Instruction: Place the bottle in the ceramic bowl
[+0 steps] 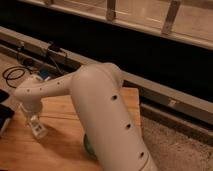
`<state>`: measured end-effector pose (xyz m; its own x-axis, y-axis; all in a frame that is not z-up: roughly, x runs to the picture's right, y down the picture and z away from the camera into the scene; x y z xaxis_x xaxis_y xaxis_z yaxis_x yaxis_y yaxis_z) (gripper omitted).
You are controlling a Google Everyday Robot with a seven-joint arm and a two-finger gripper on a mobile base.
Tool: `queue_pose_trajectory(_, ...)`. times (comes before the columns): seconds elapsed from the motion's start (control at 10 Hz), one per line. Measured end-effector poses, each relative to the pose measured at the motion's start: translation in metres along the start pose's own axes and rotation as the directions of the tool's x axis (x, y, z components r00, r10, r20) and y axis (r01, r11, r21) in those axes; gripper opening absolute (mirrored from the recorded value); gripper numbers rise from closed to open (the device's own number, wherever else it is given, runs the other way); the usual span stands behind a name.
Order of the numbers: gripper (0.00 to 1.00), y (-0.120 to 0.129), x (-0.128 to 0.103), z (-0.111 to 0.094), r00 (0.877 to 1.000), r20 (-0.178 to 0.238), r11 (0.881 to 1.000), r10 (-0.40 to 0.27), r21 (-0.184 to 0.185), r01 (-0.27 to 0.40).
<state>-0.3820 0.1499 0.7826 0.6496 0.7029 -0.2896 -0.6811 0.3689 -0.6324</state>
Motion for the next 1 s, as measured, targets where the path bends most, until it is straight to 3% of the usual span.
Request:
queue_pose_trajectory(0.3, 0.00, -0.038, 0.025, -0.032, 0.997, 0.032, 0.997, 0.071, 0.039, -0.073)
queue_pose_trajectory(0.5, 0.00, -0.072, 0.059, -0.057, 0.985, 0.064, 0.985, 0.159, 0.061, -0.163)
queue_pose_trajectory(0.7, 0.00, -0.090, 0.092, -0.074, 0.967, 0.102, 0.969, 0.234, 0.055, -0.241)
queue_pose_trajectory(1.0, 0.00, -0.098, 0.107, -0.081, 0.957, 0.122, 0.962, 0.262, 0.051, -0.270)
